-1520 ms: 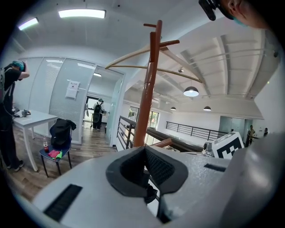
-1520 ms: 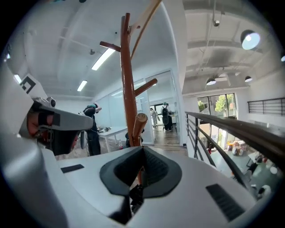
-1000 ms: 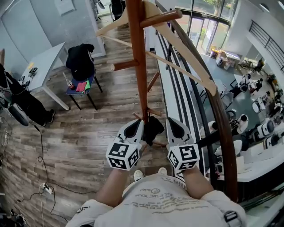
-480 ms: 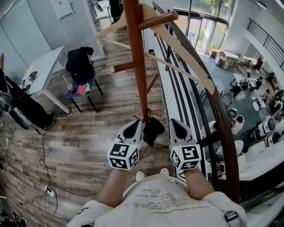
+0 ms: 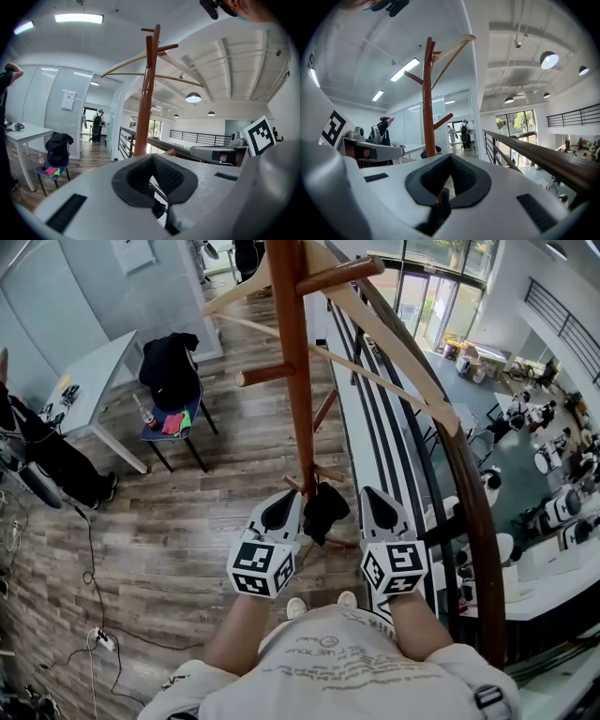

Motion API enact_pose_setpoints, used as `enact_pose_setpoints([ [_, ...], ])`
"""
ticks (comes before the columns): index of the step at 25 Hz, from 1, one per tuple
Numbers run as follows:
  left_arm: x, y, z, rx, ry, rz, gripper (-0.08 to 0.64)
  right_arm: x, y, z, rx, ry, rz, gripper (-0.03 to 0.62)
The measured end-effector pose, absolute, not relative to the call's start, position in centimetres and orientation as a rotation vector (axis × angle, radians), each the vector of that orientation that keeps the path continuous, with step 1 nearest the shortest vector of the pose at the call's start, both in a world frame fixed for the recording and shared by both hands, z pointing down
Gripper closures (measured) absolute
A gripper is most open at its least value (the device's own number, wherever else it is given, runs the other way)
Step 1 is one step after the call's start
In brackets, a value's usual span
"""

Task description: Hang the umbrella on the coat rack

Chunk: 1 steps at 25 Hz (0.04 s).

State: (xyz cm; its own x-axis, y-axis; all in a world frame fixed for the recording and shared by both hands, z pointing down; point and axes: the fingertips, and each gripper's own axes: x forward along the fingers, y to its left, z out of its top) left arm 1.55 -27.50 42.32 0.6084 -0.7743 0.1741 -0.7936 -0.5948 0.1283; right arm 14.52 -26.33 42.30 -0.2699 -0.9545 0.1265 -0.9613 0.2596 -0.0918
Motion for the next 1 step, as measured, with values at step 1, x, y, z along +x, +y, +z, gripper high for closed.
enact_pose_setpoints([
  [1, 1.61, -27.48, 42.30, 2.640, -1.296, 0.143, 0.555, 14.57, -26.31, 42.32, 1.872, -2.455, 0.229, 0.591],
])
